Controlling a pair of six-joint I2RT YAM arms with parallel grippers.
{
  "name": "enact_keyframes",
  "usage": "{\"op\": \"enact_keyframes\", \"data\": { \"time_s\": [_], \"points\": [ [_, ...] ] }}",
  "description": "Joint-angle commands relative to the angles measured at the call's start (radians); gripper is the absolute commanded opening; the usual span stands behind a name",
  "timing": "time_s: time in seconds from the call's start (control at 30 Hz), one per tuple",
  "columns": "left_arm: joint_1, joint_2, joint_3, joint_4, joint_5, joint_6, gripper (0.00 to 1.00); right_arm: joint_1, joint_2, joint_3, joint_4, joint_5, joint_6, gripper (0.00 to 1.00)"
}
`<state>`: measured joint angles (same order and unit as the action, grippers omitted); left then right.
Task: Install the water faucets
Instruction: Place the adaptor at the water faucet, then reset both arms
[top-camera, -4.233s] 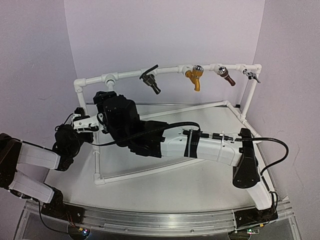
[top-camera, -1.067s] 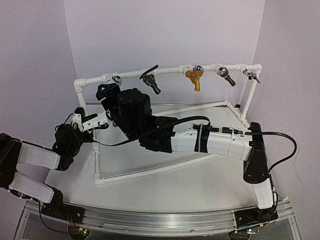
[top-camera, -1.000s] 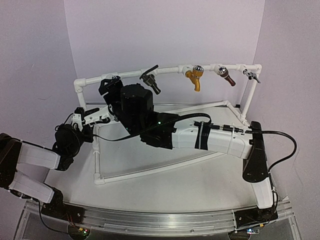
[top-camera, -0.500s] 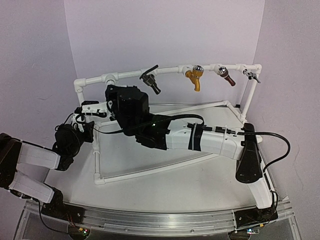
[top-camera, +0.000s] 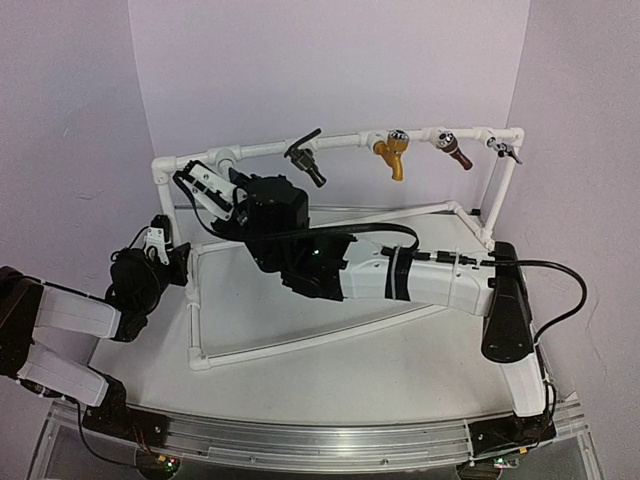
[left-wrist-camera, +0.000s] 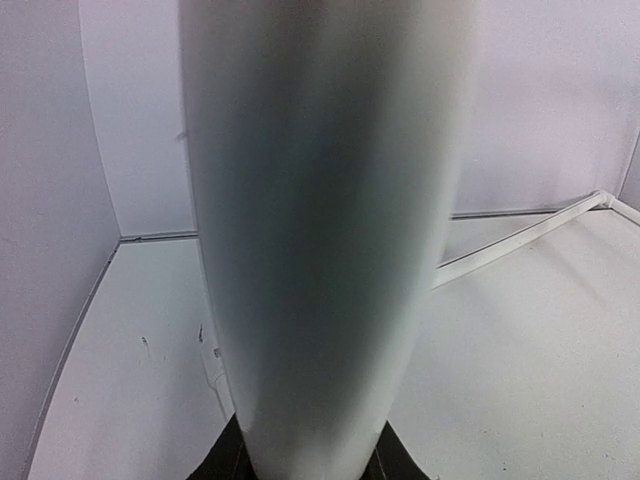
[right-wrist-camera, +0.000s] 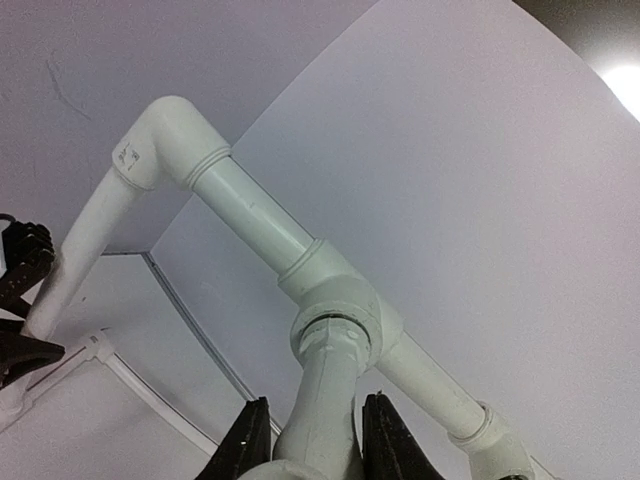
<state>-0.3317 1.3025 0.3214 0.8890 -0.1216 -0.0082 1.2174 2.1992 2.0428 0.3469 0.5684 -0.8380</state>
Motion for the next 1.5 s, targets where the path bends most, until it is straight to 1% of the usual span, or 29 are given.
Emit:
{"op": "enact_keyframes", "data": {
  "time_s": [0.0, 0.07, 0.1, 0.17, 0.2, 0.27, 0.33, 0.37, 0.4, 0.5, 0.57, 0.7, 0.73, 0.83, 0.9, 0.93, 0.97, 1.0, 1.03, 1.07, 1.13, 1.2, 1.27, 1.37, 1.4, 1.43, 1.47],
  "points": [
    [-0.043, 0.006, 0.034, -0.015, 0.166, -0.044, 0.00, -0.084, -0.096, -0.094, 0.221, -0.042, 1.173, 0.13],
    [-0.045, 0.005, 0.035, -0.017, 0.165, -0.043, 0.00, -0.084, -0.096, -0.103, 0.297, -0.109, 1.201, 0.12],
    [-0.045, 0.004, 0.034, -0.018, 0.163, -0.042, 0.00, -0.084, -0.094, -0.106, 0.316, -0.140, 1.216, 0.13],
    [-0.044, 0.002, 0.034, -0.018, 0.164, -0.041, 0.00, -0.081, -0.083, -0.066, 0.293, -0.192, 1.178, 0.19],
    [-0.044, 0.003, 0.034, -0.017, 0.164, -0.042, 0.00, -0.075, -0.075, -0.036, 0.237, -0.203, 1.113, 0.29],
    [-0.044, 0.003, 0.036, -0.017, 0.164, -0.043, 0.00, -0.046, -0.062, 0.008, 0.160, -0.178, 0.939, 0.59],
    [-0.045, 0.003, 0.036, -0.020, 0.166, -0.042, 0.00, -0.023, -0.057, 0.032, 0.065, -0.147, 0.755, 0.82],
    [-0.044, 0.003, 0.035, -0.021, 0.167, -0.042, 0.00, -0.014, -0.058, 0.042, 0.000, -0.133, 0.689, 0.92],
    [-0.045, 0.003, 0.036, -0.021, 0.165, -0.043, 0.00, -0.008, -0.067, 0.032, -0.045, -0.127, 0.619, 0.97],
    [-0.045, 0.009, 0.037, -0.019, 0.167, -0.044, 0.00, 0.016, -0.124, -0.055, -0.068, -0.059, 0.433, 0.98],
    [-0.045, 0.015, 0.039, -0.020, 0.170, -0.044, 0.00, 0.030, -0.151, -0.083, -0.072, -0.020, 0.304, 0.98],
    [-0.044, 0.024, 0.043, -0.023, 0.168, -0.044, 0.00, 0.059, -0.184, -0.087, -0.142, -0.026, 0.156, 0.98],
    [-0.044, 0.023, 0.044, -0.026, 0.169, -0.043, 0.00, 0.067, -0.190, -0.092, -0.154, -0.021, 0.133, 0.98],
    [-0.046, 0.012, 0.046, -0.038, 0.163, -0.046, 0.00, 0.090, -0.218, -0.114, -0.203, 0.006, 0.145, 0.98],
    [-0.044, -0.003, 0.065, -0.076, 0.162, -0.048, 0.00, 0.108, -0.247, -0.156, -0.212, 0.062, 0.155, 0.98],
    [-0.044, -0.015, 0.084, -0.112, 0.143, -0.080, 0.01, 0.116, -0.266, -0.178, -0.212, 0.105, 0.168, 0.98],
    [-0.044, -0.031, 0.099, -0.153, 0.135, -0.100, 0.04, 0.121, -0.284, -0.201, -0.215, 0.145, 0.193, 0.98],
    [-0.044, -0.046, 0.114, -0.190, 0.118, -0.125, 0.11, 0.125, -0.305, -0.220, -0.224, 0.191, 0.216, 0.98],
    [-0.044, -0.065, 0.128, -0.222, 0.097, -0.155, 0.21, 0.129, -0.327, -0.238, -0.240, 0.239, 0.244, 0.98],
    [-0.044, -0.092, 0.138, -0.251, 0.091, -0.174, 0.28, 0.131, -0.353, -0.261, -0.274, 0.260, 0.276, 0.98],
    [-0.044, -0.149, 0.148, -0.297, 0.090, -0.178, 0.30, 0.133, -0.422, -0.340, -0.341, 0.239, 0.318, 0.98],
    [-0.045, -0.203, 0.150, -0.330, 0.090, -0.178, 0.30, 0.133, -0.494, -0.441, -0.347, 0.215, 0.362, 0.98],
    [-0.044, -0.248, 0.170, -0.400, 0.090, -0.178, 0.30, 0.131, -0.552, -0.516, -0.347, 0.206, 0.407, 0.98],
    [-0.043, -0.324, 0.193, -0.520, 0.090, -0.178, 0.30, 0.125, -0.596, -0.585, -0.347, 0.251, 0.456, 0.98],
    [-0.043, -0.349, 0.197, -0.558, 0.103, -0.256, 0.64, 0.124, -0.607, -0.605, -0.347, 0.279, 0.464, 0.98],
    [-0.043, -0.370, 0.203, -0.602, 0.124, -0.338, 0.95, 0.122, -0.619, -0.626, -0.352, 0.302, 0.474, 0.98],
    [-0.043, -0.391, 0.212, -0.648, 0.143, -0.368, 0.98, 0.119, -0.631, -0.643, -0.365, 0.314, 0.492, 0.98]
  ]
}}
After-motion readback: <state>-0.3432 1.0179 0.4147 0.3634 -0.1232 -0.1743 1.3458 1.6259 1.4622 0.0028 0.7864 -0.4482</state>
